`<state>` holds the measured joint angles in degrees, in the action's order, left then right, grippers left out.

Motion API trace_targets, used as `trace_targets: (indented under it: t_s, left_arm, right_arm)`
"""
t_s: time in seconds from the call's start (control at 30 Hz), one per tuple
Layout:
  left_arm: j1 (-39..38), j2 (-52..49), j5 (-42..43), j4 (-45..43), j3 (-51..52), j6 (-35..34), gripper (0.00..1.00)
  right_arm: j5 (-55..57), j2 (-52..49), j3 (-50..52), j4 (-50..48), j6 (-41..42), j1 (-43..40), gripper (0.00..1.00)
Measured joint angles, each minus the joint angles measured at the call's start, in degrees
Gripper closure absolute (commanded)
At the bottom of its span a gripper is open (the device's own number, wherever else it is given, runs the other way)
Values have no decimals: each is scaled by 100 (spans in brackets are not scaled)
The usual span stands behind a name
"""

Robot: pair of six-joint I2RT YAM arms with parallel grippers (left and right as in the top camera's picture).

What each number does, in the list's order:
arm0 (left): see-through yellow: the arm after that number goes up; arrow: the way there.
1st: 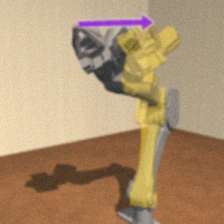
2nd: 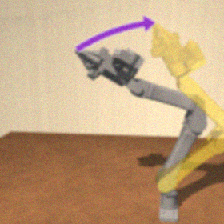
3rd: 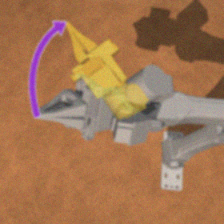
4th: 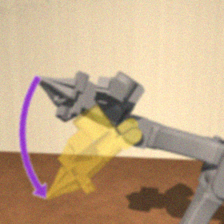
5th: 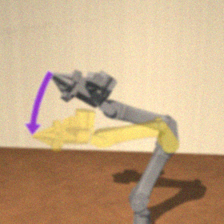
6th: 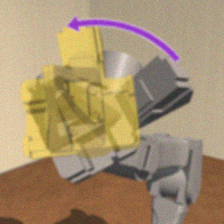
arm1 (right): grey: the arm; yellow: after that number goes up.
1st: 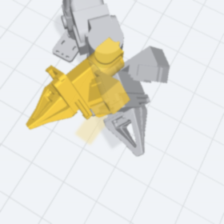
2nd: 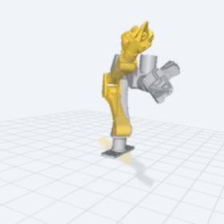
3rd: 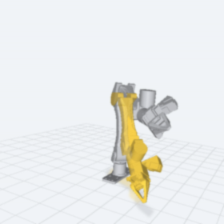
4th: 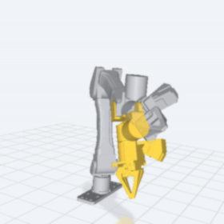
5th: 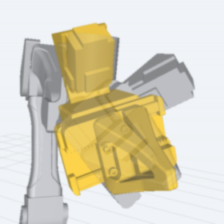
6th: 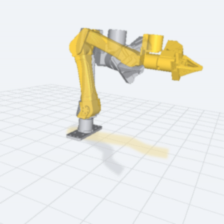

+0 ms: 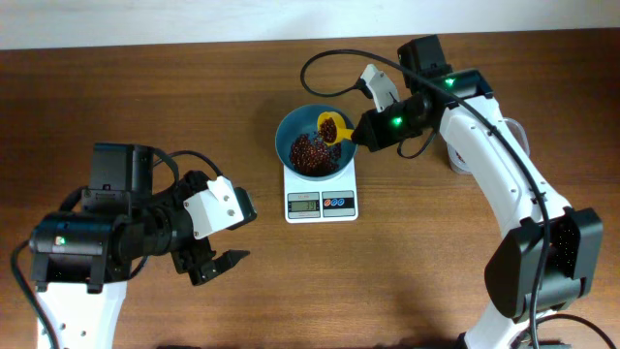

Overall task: Scoop item into bowl and weigh 50g on scale
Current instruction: 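Tilt the scoop to pour beans into the teal bowl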

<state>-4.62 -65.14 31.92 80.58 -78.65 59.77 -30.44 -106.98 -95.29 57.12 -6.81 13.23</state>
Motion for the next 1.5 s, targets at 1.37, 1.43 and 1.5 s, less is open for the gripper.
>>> trace_targets:
  t_s: [1.37,1.43,1.5]
  left_arm:
    - [0,0,0,2,0,0,1]
    - [0,0,-2,2,0,0,1]
    - [0,0,0,0,0,0,1]
  right_arm:
    - [1327,11,-459,372,376,750,96]
    - [1353,11,-463,372,391,785,96]
    - [1355,11,-468,372,468,793,96]
